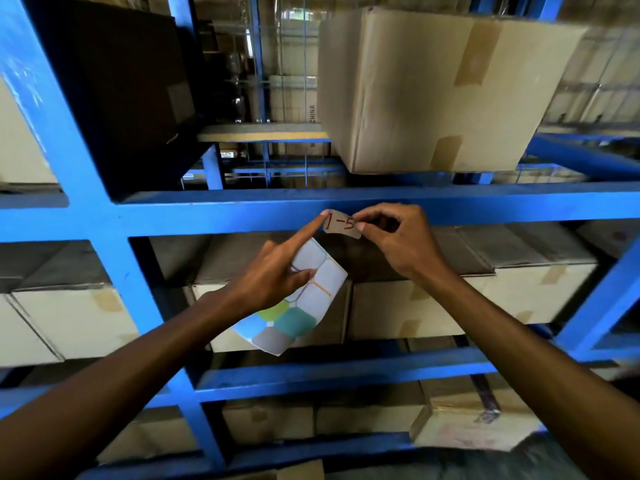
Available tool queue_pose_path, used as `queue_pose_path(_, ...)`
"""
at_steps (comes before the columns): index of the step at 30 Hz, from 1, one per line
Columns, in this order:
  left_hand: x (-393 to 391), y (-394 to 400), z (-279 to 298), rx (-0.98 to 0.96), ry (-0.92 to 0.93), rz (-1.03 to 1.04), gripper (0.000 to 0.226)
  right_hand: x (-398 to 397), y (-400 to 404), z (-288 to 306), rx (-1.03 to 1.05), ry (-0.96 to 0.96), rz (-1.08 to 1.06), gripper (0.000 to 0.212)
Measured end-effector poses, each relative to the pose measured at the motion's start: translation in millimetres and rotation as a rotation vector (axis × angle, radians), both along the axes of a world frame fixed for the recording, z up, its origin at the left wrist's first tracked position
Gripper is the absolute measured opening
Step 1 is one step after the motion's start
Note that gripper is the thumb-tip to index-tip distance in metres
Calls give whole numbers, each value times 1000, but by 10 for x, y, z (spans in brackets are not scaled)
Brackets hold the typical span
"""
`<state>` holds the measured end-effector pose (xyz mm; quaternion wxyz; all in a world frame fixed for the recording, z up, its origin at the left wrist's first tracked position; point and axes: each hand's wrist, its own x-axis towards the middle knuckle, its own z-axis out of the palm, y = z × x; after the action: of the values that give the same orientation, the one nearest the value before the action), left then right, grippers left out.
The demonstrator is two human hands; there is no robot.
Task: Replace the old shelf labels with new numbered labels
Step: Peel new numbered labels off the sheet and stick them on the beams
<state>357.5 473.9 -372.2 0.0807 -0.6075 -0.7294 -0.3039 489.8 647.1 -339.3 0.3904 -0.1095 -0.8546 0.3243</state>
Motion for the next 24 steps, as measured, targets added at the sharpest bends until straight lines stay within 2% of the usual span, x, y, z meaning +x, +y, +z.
queue_pose_path(10, -11, 49, 62, -225, 62, 143, 93, -145, 0, -36, 37, 29, -30, 16)
queue_pose_path(16, -8, 90, 92, -303, 185, 214, 88, -176, 30, -34, 15, 28, -49, 17)
queue_pose_path(24, -61, 119, 42, -346, 308, 238, 94, -233, 87, -106, 10, 42, -101, 17)
